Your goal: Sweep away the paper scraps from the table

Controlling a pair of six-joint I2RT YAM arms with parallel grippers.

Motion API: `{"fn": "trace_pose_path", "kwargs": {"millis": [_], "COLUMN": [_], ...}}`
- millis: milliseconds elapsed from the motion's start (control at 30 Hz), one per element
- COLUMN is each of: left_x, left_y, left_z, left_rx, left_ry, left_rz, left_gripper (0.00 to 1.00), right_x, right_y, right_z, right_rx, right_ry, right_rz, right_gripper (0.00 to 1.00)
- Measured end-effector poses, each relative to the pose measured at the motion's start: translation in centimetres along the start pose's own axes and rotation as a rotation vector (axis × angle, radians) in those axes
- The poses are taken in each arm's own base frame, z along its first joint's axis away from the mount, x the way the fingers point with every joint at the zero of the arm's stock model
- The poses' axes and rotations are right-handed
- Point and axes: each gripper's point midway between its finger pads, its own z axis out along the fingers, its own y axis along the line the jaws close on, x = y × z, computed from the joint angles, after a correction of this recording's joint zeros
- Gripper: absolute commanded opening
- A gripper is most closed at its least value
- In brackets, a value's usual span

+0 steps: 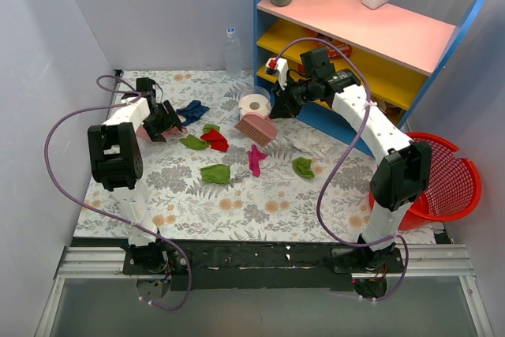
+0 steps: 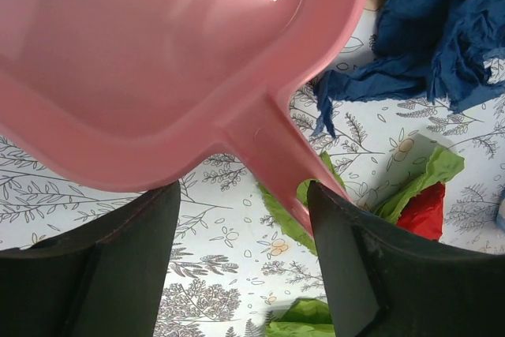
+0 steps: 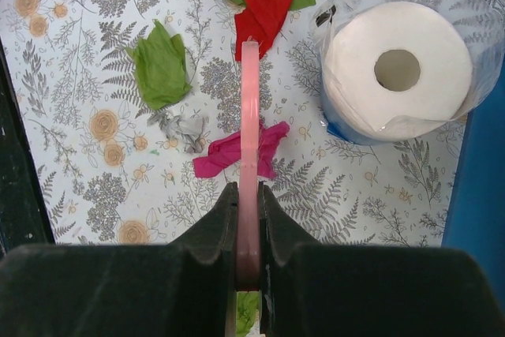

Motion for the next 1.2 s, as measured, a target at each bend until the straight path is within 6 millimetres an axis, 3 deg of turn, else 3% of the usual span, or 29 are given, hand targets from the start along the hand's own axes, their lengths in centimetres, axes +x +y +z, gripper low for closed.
{"fn": "trace_pose_path", "kwargs": {"millis": [100,233,433,567,633,667,700,833,1033,1200], "left_x": [0.1,0.2,0.6,1.3,1.2,1.1,0.9,0.1,-0.3,0.1], "left_y": [0.0,-0.1,1.0,2.6,3.3,3.5,3.5,2.4,1.2,0.7], "left_z": [0.1,0.0,-0.3,-2.3,-3.7,-4.3,-5.0,-6.9,-6.3,-4.5], "left_rx": [0.003,0.009,-0.039,-0.105,-0.134,-0.143,-0.146,-0.081,-0.034,-0.014], "left_ry": [0.006,0.01,0.012,0.001,-0.025,-0.036,-0.054,-0.095,-0.093,-0.055], "left_rz": [0.0,0.007,0.024,0.029,0.029,0.029,0.027,0.029,0.036,0.036], "left_gripper": [0.51,0.46,0.47,0.48,0.53,0.62,0.65,0.77,0.88,0.86], "right_x": [0.1,0.2,0.8,1.4,1.6,1.7,1.7,1.7,1.7,1.8], "right_y": [-0.1,-0.1,-0.5,-0.7,-0.8,-0.9,-0.9,-0.9,-1.0,-1.1], "right_z": [0.1,0.2,0.8,1.4,1.6,1.7,1.7,1.7,1.7,1.7], "right_rx": [0.0,0.0,-0.008,-0.014,-0.016,-0.016,-0.016,-0.016,-0.016,-0.009], "right_ry": [0.003,0.005,0.02,0.034,0.039,0.041,0.041,0.041,0.042,0.045], "right_rz": [0.001,0.003,0.016,0.028,0.031,0.033,0.032,0.026,0.014,0.007], "right_gripper": [0.01,0.01,0.01,0.01,0.01,0.01,0.01,0.01,0.01,0.01]}}
